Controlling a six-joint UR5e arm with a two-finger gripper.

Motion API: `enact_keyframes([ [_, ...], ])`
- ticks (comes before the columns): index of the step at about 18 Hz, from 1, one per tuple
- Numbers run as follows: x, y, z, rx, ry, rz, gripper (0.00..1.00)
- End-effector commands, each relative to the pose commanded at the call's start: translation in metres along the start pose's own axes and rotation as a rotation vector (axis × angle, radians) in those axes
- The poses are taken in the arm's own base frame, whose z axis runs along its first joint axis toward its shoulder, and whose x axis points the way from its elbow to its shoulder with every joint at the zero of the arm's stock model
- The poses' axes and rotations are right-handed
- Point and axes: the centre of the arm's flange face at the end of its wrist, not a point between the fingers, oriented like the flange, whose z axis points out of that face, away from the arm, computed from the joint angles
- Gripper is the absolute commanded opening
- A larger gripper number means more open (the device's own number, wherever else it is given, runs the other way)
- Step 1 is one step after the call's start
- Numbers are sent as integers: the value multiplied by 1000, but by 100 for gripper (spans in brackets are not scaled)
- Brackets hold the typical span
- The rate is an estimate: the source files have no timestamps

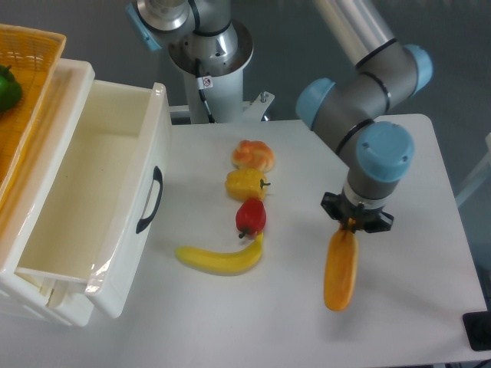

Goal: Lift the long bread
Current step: 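Lift the gripped baguette up off the table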

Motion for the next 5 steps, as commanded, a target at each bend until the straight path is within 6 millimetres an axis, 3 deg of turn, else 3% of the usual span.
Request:
enact_keyframes([
  [5, 2, 8, -33, -34, 50, 101, 0],
])
